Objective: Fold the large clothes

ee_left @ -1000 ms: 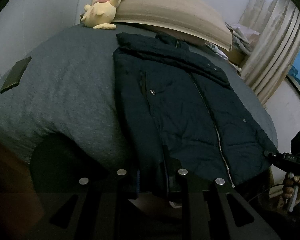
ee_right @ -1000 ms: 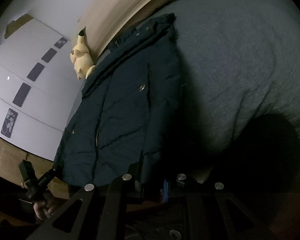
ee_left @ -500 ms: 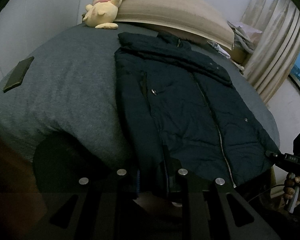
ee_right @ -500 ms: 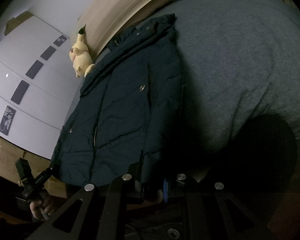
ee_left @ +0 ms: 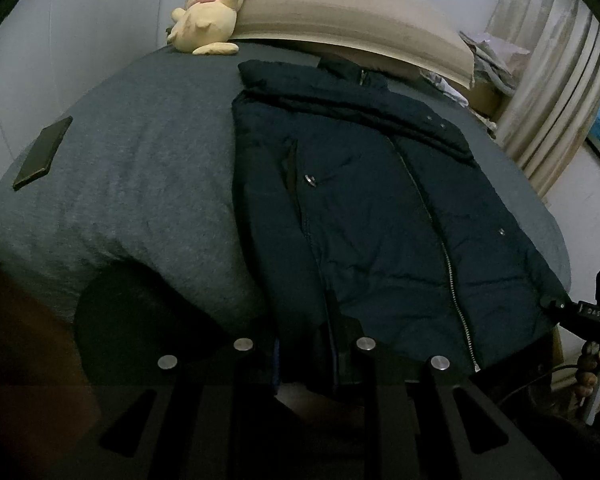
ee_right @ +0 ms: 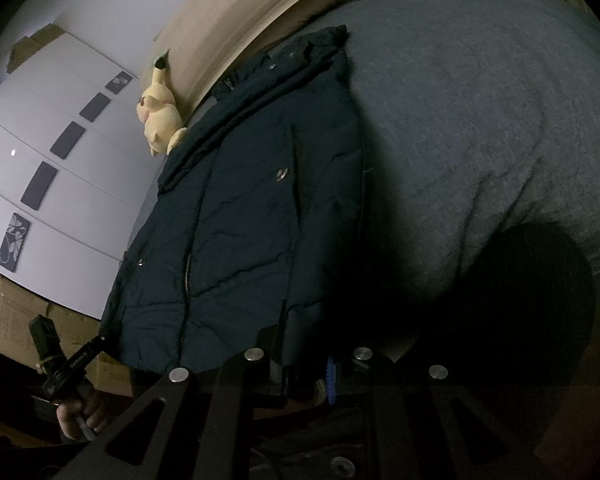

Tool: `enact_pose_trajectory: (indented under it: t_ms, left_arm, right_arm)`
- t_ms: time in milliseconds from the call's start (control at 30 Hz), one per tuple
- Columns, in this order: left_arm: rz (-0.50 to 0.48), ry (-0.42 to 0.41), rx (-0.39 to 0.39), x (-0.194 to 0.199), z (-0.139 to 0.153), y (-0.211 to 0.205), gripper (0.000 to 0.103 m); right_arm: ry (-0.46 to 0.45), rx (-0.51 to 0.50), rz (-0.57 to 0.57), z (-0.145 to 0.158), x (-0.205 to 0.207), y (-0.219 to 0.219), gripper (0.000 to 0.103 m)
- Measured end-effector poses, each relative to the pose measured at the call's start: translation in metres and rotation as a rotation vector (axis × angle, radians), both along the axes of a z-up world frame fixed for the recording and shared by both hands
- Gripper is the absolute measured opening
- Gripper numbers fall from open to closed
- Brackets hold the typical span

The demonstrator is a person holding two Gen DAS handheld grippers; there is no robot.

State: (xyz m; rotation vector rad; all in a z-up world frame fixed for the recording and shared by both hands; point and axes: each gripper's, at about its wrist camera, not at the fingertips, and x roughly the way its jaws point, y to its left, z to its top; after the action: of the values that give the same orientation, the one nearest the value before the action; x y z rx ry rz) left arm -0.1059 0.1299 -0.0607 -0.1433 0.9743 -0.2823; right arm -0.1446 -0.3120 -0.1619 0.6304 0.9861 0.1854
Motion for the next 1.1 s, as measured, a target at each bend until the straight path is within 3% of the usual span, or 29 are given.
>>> enact_pose_trajectory:
  t_ms: [300, 467, 733, 1100]
  left_arm:
    - [-0.001, -0.003, -0.02, -0.003, 0.004, 0.003, 0.018]
    - [-0.015, -0.039, -0.044, 0.001, 0.023, 0.004, 0.018]
    - [-0.03, -0.154, -0.08, 0.022, 0.07, 0.002, 0.018]
    - [-0.017, -0.308, -0.09, 0.082, 0.125, -0.006, 0.017]
  right_arm:
    - [0.006, -0.014, 0.003, 0.003, -0.002, 0.005, 0.013]
    - [-0.018, -0.011, 0.025, 0.015, 0.002, 0.004, 0.012]
    - [-0.146, -0.001, 0.043, 0.066, 0.017, -0.007, 0.011]
    - [-0.339, -0.033, 0.028, 0.146, 0.084, -0.016, 0.01]
